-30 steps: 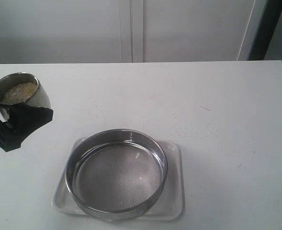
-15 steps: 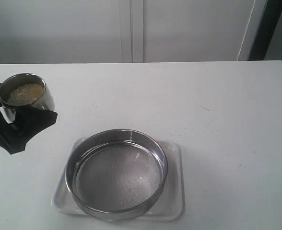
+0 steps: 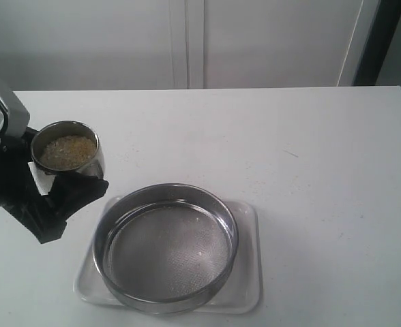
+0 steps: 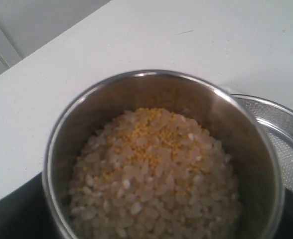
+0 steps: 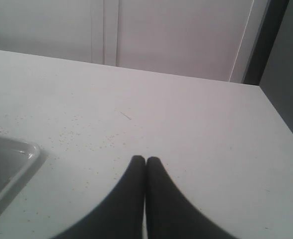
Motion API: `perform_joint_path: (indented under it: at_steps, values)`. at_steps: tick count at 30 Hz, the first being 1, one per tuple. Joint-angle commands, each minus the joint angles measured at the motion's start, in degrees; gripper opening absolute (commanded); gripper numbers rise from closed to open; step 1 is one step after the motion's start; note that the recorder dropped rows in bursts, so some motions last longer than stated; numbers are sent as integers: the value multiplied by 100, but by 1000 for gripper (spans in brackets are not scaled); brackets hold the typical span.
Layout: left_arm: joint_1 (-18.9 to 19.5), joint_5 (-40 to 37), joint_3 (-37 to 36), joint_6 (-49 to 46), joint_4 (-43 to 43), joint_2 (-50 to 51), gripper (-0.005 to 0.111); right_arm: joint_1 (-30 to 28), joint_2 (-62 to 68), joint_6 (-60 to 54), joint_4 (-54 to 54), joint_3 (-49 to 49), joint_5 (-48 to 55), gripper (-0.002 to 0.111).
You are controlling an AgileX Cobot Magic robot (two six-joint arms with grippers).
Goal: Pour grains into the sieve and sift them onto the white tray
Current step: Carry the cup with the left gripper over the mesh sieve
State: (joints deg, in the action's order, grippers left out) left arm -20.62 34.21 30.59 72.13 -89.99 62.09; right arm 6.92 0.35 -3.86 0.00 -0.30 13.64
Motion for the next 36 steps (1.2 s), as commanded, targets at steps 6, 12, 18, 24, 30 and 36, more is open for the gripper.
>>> perform_joint_path:
  at_steps: [6, 12, 18, 24, 30, 36]
  values:
    - [-754, -550, 612, 727, -883, 426, 0, 3, -35, -33, 0, 30, -43, 0]
    - [-1028, -806, 731, 956, -996, 592, 0, 3, -35, -33, 0, 30, -43, 0]
    - [-1304, -1041, 740, 872, -996, 659, 0, 3, -35, -33, 0, 30, -43, 0]
    - [-1435, -1189, 740, 810, -996, 755, 0, 3, -35, -33, 0, 30, -43, 0]
    - [-1435, -1341, 740, 364, -996, 900, 0, 3, -35, -33, 0, 30, -43, 0]
    - [-1447, -1330, 740, -117, -996, 936, 0, 3, -35, -33, 0, 30, -43, 0]
